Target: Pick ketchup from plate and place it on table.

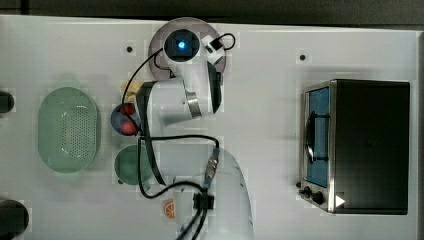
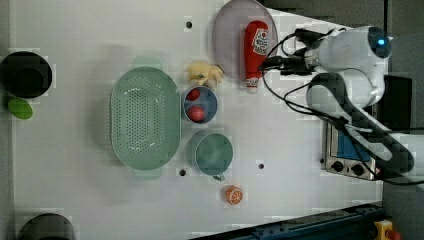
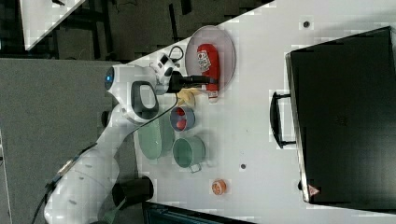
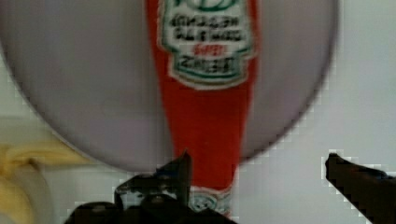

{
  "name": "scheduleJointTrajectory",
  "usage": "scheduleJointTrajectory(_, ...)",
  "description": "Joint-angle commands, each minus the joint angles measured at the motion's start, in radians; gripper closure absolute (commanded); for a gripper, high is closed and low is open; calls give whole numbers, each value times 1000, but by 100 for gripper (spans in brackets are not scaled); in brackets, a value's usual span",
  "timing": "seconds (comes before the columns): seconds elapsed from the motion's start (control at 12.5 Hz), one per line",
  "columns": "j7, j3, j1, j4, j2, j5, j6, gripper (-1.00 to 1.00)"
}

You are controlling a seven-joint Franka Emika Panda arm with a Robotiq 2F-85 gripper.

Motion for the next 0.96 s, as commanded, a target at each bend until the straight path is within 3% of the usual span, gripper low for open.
scheduleJointTrajectory(0.08,-38,-4,18,50,20,-10,86,-100)
scheduleJointTrajectory(0.64,-38,-19,18,77,135,-10,249,-100)
scheduleJointTrajectory(0.72,-38,-19,19,80,144,-10,250,-92)
scheduleJointTrajectory(0.96,-36,-16,18,86,148,-10,275,-24)
